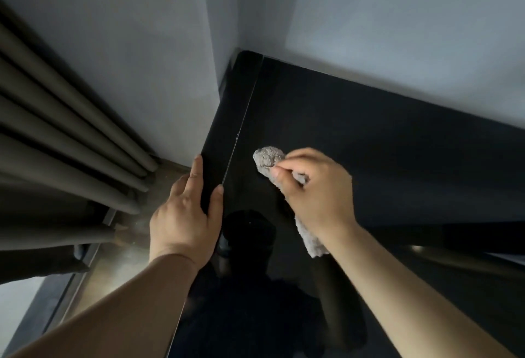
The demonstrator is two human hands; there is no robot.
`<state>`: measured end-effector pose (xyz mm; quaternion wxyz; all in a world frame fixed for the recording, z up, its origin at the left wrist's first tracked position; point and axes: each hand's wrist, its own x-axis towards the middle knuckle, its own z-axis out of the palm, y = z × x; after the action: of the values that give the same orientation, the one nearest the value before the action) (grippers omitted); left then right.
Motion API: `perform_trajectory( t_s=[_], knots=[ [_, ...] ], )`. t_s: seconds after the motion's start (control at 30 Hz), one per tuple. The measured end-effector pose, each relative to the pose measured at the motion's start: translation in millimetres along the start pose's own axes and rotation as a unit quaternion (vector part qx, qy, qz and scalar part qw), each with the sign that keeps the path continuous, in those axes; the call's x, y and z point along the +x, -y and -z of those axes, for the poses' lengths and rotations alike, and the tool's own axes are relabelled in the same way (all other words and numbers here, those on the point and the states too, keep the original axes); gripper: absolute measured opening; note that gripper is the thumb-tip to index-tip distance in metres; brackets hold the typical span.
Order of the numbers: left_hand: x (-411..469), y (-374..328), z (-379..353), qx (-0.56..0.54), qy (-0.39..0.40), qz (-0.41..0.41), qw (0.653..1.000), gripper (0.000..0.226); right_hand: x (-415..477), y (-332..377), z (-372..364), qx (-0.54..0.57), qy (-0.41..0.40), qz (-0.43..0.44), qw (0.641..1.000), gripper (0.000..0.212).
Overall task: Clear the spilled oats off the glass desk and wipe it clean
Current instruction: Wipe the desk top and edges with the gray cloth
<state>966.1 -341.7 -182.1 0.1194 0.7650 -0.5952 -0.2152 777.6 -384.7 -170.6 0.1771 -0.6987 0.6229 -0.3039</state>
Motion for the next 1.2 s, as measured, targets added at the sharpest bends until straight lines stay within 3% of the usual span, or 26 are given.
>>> perform_trajectory(
  t_s=[0.1, 0.17, 0.23, 0.33, 0.43, 0.53, 0.6, 0.7, 0.77, 0.9, 0.97, 1.07, 1.2],
  knots=[
    [-1, 0, -1, 0.002, -0.002, -0.001, 1.000, 0.062, 27, -10, 11, -0.012, -0.082, 0.007, 0.997, 0.014],
    [-1, 0, -1, 0.001, -0.008, -0.005, 1.000, 0.062, 61, -29, 14, -0.050, -0.167, -0.048, 0.983, 0.018],
    [0, 1, -2, 0.001, -0.011, -0.003, 1.000, 0.062, 77, -40, 5, -0.081, -0.196, -0.136, 0.968, 0.020],
    [1, 1, -3, 0.005, -0.012, -0.007, 1.000, 0.062, 52, -27, -16, -0.110, -0.162, -0.108, 0.975, 0.017],
    [0, 2, -3, -0.001, -0.009, -0.007, 1.000, 0.062, 7, -6, -11, -0.056, -0.077, -0.041, 0.995, 0.016],
    [0, 2, -2, -0.002, -0.004, -0.005, 1.000, 0.062, -25, 6, 3, 0.024, -0.010, -0.045, 0.999, 0.011],
    [1, 2, -3, -0.003, -0.005, -0.006, 1.000, 0.062, -21, 7, 7, 0.059, -0.031, -0.050, 0.997, 0.010],
    [1, 3, -4, -0.002, -0.011, -0.010, 1.000, 0.062, 24, 0, -3, 0.006, -0.110, -0.040, 0.993, 0.016],
    [1, 3, -5, -0.004, -0.015, -0.013, 1.000, 0.063, 61, 0, -19, -0.033, -0.118, -0.046, 0.991, 0.016],
    [1, 4, -6, -0.005, -0.012, -0.010, 1.000, 0.062, 56, 18, -47, -0.068, -0.065, -0.015, 0.995, 0.015],
    [1, 4, -5, -0.005, -0.012, -0.012, 1.000, 0.062, 26, 27, -40, -0.027, -0.010, 0.025, 0.999, 0.019],
    [1, 4, -5, -0.010, -0.011, -0.009, 1.000, 0.062, 1, 26, -13, 0.064, 0.055, 0.003, 0.996, 0.010],
    [1, 4, -6, -0.009, -0.016, -0.013, 1.000, 0.063, 7, -11, 27, -0.002, -0.099, -0.081, 0.992, 0.015]
  ],
)
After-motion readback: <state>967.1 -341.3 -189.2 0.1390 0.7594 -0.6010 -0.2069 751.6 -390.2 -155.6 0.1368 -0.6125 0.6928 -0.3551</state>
